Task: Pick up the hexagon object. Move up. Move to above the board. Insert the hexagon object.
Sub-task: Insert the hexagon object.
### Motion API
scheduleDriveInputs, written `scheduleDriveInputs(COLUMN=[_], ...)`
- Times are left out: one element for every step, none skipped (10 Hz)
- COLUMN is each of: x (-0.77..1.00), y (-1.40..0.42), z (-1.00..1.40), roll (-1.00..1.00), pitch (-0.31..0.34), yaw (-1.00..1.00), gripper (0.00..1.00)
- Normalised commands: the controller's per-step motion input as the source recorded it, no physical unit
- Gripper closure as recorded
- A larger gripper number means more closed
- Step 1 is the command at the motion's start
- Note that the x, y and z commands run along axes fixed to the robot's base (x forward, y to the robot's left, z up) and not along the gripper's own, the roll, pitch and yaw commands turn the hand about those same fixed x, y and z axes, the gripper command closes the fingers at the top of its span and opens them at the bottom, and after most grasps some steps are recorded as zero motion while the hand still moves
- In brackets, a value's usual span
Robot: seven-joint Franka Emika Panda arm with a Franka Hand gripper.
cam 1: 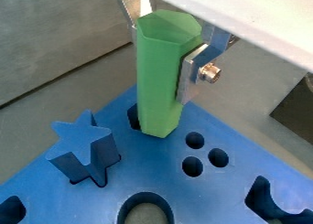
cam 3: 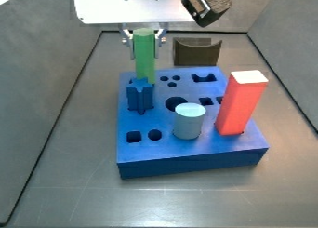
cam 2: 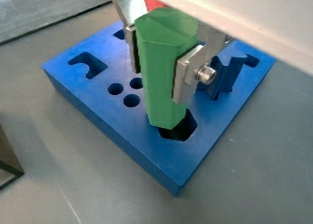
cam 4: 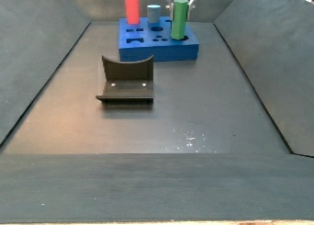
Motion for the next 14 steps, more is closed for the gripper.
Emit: scheduleDriveInputs(x=[-0.27,-0.37,-0.45,-0.36,-0.14,0.0,0.03,0.08,0.04,0.13,0.19,0.21,0.33,0.22], y=[-0.05,-0.04,0.0,-0.01,0.0,0.0,0.0,0.0,0.0,0.0,-0.01,-0.04,-0.05,-0.04], z=[0.0,-0.01,0.0,0.05,0.0,-0.01,-0.03,-0.19,-0.24,-0.15,-0.05,0.0,0.0,-0.03], roll=[0.12,0.22,0.21,0.12,0.15,0.15,0.15,0.17,0.25,0.25,0.2,0.16,0.14,0.16], pitch=[-0.144,-0.217,-0.229,-0.226,-0.189,-0.117,-0.06,-0.076,-0.056,0.0,0.0,0.0,0.004,0.0], yaw=[0.09,0.16,0.21,0.25,0.34,0.28,0.23,0.15,0.13,0.09,0.07,0.05,0.0,0.01], gripper=[1.0,1.0,1.0,1.0,1.0,1.0,1.0,1.0,1.0,1.0,1.0,1.0,1.0,1.0])
